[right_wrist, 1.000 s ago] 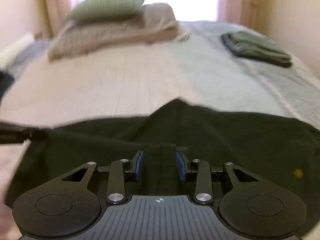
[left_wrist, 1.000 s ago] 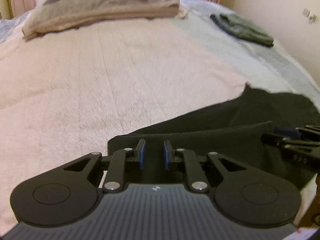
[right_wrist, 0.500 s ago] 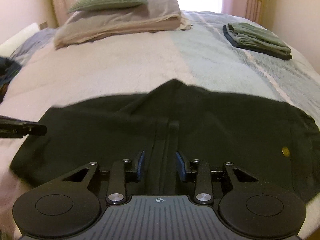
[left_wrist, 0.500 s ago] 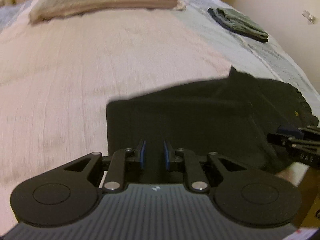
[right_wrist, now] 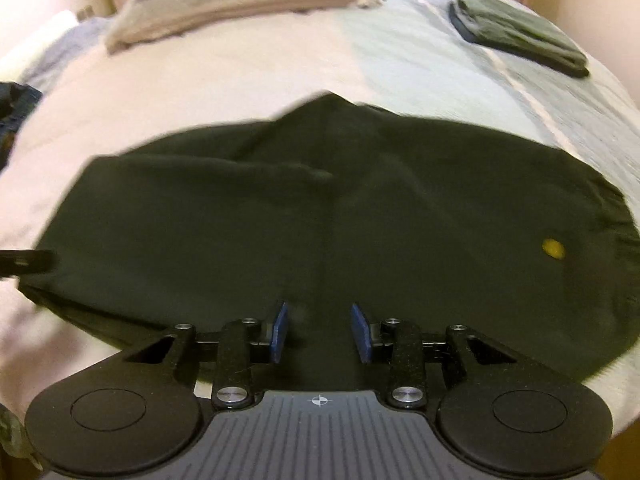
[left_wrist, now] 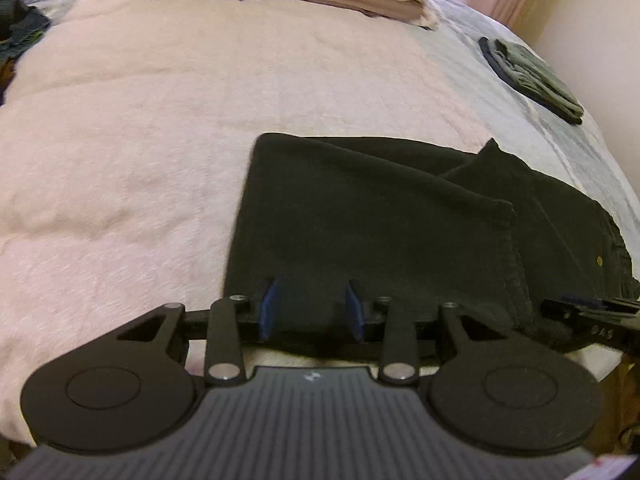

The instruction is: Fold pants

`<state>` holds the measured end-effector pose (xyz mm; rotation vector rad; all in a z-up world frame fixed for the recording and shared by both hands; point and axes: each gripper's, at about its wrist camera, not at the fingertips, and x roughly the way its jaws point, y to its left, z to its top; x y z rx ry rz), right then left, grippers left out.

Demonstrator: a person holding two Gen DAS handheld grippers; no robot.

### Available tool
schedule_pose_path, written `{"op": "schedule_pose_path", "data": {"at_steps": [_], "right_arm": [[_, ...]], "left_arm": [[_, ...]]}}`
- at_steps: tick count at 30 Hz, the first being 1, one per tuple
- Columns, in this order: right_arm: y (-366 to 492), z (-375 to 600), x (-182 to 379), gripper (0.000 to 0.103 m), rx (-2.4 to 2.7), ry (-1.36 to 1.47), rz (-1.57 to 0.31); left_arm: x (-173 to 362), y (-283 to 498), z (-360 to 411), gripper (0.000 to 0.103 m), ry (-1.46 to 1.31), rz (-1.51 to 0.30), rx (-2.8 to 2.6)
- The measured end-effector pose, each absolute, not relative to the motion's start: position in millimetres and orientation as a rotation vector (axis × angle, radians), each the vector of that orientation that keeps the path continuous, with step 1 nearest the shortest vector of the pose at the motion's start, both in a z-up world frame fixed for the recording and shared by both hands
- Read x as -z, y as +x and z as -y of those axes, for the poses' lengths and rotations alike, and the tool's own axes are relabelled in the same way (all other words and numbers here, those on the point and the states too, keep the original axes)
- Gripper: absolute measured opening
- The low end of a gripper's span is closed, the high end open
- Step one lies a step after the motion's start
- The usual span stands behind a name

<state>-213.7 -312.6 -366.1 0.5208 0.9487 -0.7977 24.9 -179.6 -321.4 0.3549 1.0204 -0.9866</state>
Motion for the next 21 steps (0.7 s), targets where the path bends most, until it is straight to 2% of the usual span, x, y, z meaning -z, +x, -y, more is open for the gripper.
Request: {"op": "schedule_pose_path", "data": {"at_steps": [3,7,17,21], "right_arm": [[-233,326,362,0.033,0.806,0.546,-0.963],[-249,343,355,0.034,0.812,0.567,-0.953],[-261,374,360,0.034,0.846,0.670,-0.934],[-261,391,357,0.034,0.856,0.699,-0.951]], "left_arm": [[315,28,178,0.043,0.388,-1.010,0.943],[312,46,182,0.047,0.388,-1.028,0.946],[366,126,212,0.047,0.230,-1.310,1.041],[375,148,229,0.047,0.214,-1.357,1.153]]}}
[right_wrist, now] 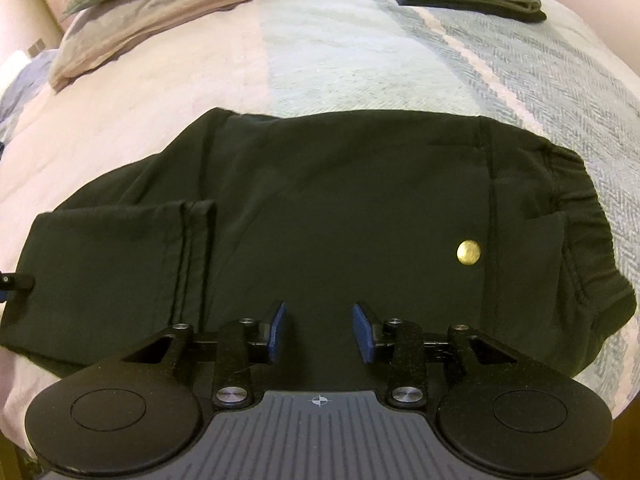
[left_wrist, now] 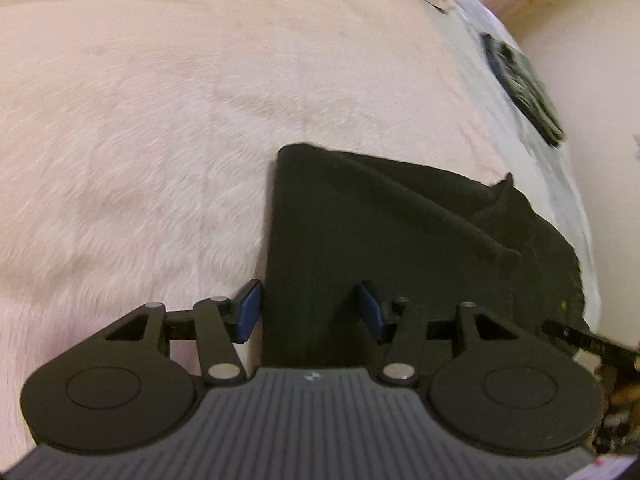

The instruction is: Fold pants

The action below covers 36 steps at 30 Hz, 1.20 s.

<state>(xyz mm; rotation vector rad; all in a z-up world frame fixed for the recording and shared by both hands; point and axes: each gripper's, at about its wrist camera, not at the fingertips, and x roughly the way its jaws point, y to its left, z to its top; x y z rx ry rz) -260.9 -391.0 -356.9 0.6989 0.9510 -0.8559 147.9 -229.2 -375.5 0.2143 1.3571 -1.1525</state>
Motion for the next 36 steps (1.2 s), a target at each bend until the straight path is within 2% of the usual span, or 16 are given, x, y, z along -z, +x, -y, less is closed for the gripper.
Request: {"op": "schedule_pose_path", "data": {"at_steps": [6,7,12,17,23,28,32,36], "right_arm": [[-259,405,360,0.034,0.894,0.760,-0.985],[-258,405,362,0.034,0.902,0.766,-0.986],[-258,410,356,0.034,0.942,0.784,-1.004],[-282,424,332,0.034,1.022,0.743,-1.036],[-346,455,296,0.034,1.046,0.738,-1.016],[-409,491,277,0.034,0.972,0.781,-1.006],[-458,521,257,0.034,0.913,0.759,-1.002],[-502,543,239,0.034,0.906,0.718,-1.007]], "left_arm": [[391,165,245,0.045,0.213,-1.455,1.281],[390,164,247,0.043,0.230,-1.447,1.286],[367,147,248,0.020,0.281,-1.381,1.256],[314,118,248,0.017,0.302,-1.301,1.169],[230,48,267,0.016,0.347,-1.178,1.069],[169,-38,297,0.015,0.372,-1.086,0.993],[136,-112,328,0.015,0.342,-1.071,0.953],[126,-193,376,0.017,0.358,-1.069,0.964]]}}
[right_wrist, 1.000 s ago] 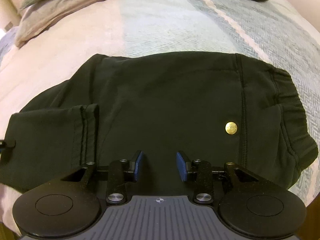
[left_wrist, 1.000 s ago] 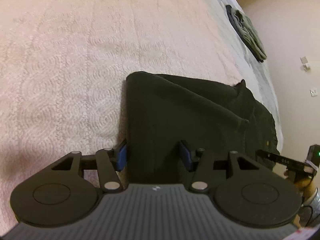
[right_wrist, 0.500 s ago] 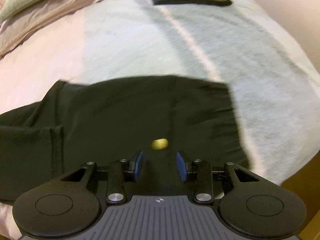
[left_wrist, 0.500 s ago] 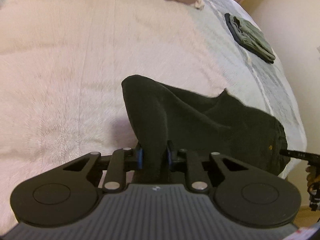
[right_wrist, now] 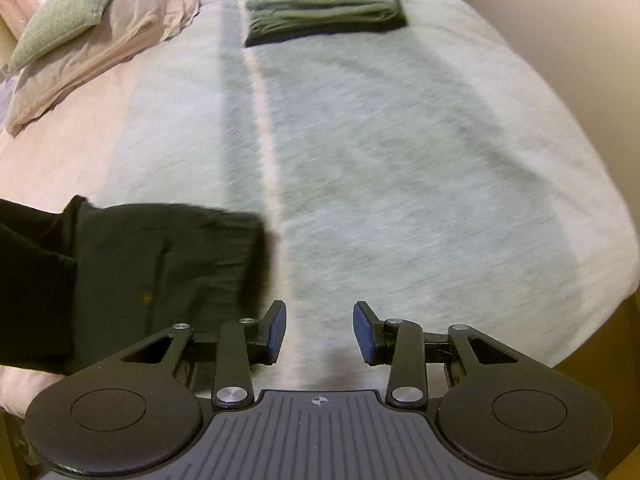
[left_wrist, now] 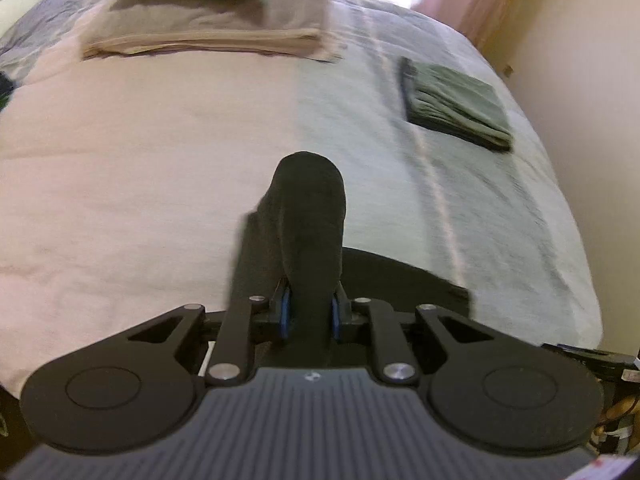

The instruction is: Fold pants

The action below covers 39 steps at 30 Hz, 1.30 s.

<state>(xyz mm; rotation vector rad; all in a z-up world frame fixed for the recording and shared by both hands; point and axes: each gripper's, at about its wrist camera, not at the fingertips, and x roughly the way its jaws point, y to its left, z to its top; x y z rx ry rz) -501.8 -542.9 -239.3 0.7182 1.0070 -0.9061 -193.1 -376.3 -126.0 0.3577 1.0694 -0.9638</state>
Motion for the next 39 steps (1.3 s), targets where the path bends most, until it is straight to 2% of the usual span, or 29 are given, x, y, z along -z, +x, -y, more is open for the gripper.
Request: {"op": "schedule_pose_path", "data": {"at_steps": [6,9,15,22,31,32,33,34,37,39], "right_arm": [[-554,565,231,0.034,0.942,0.716,-1.004],[-570,570,235,0.034,0.940,0.732,-1.013],[-573,571,255,0.034,0.858,0.823,-0.986],[-532,564,283,0.034,0.597,1.031,-0.771],[-454,563,342,0.034,0.429,1.155,-0.693],[-448,564,347,0.033,0.432,1.148,-0.699],[-443,566,349,0.015,0.421,1.135,-0.697],[-440,565,344,0.009,0.402,1.089,-0.677],[-441,553,307,0.008,0.349,0.864,-0.555],[-450,554,302,0.008,0.387,0.853,-0.526]], "left_arm": [[150,-298,448,0.035,0.441,-1.087,1.154],[155,-319,448,0.035,0.474,-1.060,1.189],[190,-272,406,0.035,0.481,-1.133,0.971],[235,-202,354,0.035,0.494,-1.162,0.767],[271,-177,353,0.035,0.423,-1.193,0.799],[274,-175,355,0.035,0.417,-1.190,0.809],[277,-172,357,0.035,0.411,-1.188,0.818],[276,-172,359,0.035,0.402,-1.183,0.829],[278,-170,363,0.035,0.352,-1.151,0.878],[284,-173,367,0.035,0.346,-1.146,0.900]]}}
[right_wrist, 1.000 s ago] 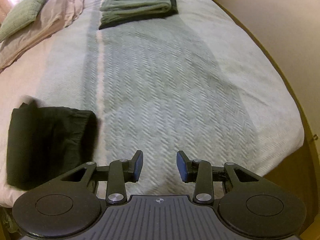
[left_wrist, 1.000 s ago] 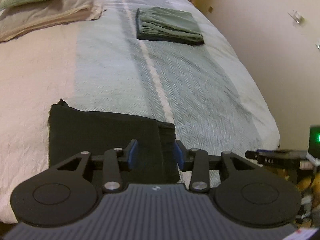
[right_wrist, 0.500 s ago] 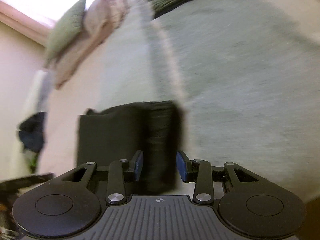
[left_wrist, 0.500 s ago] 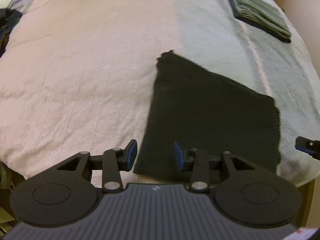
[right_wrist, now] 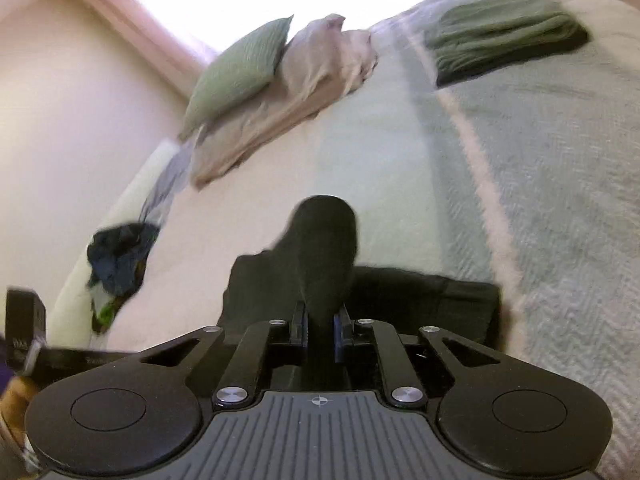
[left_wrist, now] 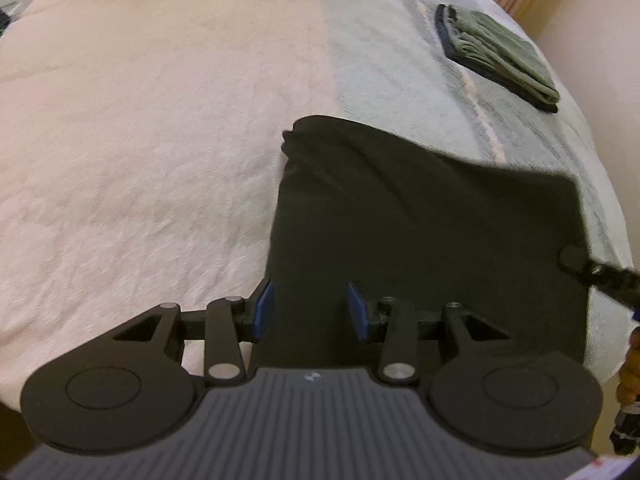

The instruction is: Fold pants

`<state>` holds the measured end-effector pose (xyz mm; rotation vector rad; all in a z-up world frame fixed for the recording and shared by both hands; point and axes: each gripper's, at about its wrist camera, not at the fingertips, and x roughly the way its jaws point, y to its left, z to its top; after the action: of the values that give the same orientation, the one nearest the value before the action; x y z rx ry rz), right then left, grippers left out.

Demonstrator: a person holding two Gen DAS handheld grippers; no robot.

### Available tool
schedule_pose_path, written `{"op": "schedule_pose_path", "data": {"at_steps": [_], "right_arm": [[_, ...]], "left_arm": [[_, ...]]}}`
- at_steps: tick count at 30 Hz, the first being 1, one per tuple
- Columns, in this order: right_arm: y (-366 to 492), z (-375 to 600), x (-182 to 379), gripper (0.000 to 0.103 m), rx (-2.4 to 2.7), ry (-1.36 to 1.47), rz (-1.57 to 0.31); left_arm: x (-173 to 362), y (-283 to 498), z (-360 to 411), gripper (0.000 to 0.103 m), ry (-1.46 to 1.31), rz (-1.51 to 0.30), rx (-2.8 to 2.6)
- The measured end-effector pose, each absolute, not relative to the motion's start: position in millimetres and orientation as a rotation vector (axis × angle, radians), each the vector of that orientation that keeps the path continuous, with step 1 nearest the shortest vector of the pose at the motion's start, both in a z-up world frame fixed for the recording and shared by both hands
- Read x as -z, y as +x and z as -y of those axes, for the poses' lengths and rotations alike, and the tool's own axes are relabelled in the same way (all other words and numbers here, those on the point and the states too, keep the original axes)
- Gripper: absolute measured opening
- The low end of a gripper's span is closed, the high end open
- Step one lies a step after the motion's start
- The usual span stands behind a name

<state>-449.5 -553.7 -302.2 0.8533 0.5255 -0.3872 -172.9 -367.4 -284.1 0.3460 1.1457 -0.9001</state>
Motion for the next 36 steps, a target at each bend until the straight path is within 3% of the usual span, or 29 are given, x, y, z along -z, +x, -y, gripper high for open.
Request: {"op": "schedule_pose_path", "data": {"at_steps": [4,12,14,16,18,23,25,29,36], "right_arm": [[-466,562,354,0.008,0.512,0.988,-0.624],[-465,555,351,0.011,0.605,0.938,-0.607],[-457,550,349,0.017,0.640,0.883,-0.651],[-445,548,337,0.030,0.671,0.790,-0.731],[-439,546,321,0.032,0.730,0.704,-0.754],[-417,535,288,0.031,0.762,0.437,-0.671],[-399,531,294,0.027,0.706,0.365,-0.695],[-367,531,335,0.016,0.693,0.233,-0.792],[-375,555,387,0.015,0.720,0.337,-0.799]], "left_arm": [[306,-179,380,0.032,0.406,-1.162,0.890],[302,-175,385,0.029,0.422,-1.096,0.895],[297,-173,388,0.029,0.447,-1.064,0.903],[293,-170,392,0.029,0.455,-1.037,0.915],[289,-167,396,0.028,0.447,-1.011,0.937],[286,-162,418,0.019,0.479,-0.930,1.016],[289,-159,430,0.017,0.493,-0.897,1.054],[310,-149,461,0.017,0.508,-0.831,1.131],[364,-141,490,0.016,0.602,-0.805,1.175]]}}
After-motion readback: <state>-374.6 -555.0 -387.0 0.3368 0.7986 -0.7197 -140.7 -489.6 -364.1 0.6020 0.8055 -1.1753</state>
